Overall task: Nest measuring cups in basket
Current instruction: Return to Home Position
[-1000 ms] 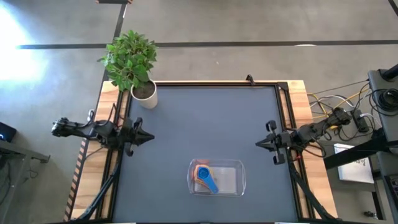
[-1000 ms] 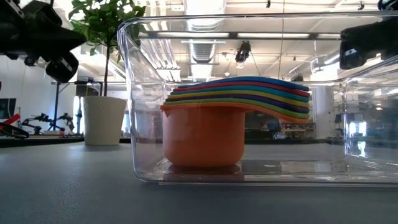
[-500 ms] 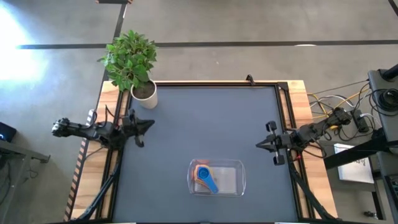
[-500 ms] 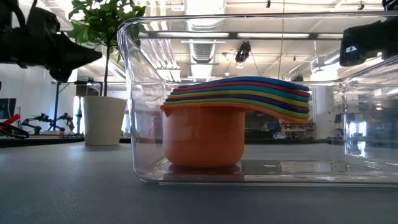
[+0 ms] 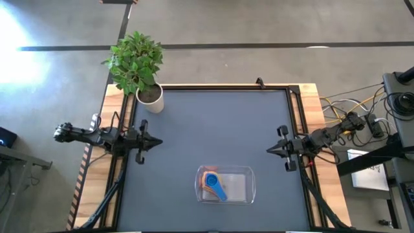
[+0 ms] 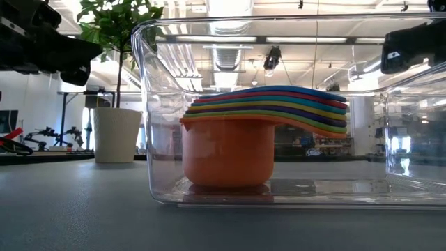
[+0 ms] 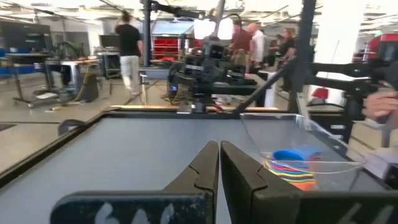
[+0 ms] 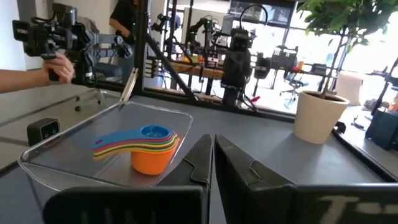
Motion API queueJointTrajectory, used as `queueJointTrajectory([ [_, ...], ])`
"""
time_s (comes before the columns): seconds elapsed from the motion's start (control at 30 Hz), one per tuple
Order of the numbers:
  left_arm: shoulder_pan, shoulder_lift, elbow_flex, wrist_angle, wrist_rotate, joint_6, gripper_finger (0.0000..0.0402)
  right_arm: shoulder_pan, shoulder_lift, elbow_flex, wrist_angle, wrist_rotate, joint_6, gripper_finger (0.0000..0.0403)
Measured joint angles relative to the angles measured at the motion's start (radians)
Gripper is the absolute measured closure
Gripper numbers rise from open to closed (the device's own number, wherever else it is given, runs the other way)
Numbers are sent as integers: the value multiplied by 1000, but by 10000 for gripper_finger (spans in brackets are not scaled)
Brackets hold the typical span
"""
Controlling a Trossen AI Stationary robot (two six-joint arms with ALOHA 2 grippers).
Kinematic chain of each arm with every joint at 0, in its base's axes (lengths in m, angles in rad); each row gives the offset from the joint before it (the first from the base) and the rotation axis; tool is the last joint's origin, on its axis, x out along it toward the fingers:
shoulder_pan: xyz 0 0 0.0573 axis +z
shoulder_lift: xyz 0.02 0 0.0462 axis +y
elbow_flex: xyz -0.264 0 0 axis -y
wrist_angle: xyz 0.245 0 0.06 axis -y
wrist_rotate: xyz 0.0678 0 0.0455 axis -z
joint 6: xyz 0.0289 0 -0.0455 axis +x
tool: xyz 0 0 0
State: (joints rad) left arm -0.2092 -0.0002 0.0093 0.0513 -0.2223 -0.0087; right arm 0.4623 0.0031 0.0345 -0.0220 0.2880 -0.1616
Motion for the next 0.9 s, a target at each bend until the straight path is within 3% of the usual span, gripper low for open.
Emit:
queueJointTrajectory([
  [0.3,0,9,0,-6,26,-81,402,0,32,0,0,-1,56,394],
  [0.5,0,32,-1,1,26,-79,402,0,42,0,6,0,-36,394],
  [0.9,0,40,8,12,23,-79,402,0,44,-2,27,1,13,394],
])
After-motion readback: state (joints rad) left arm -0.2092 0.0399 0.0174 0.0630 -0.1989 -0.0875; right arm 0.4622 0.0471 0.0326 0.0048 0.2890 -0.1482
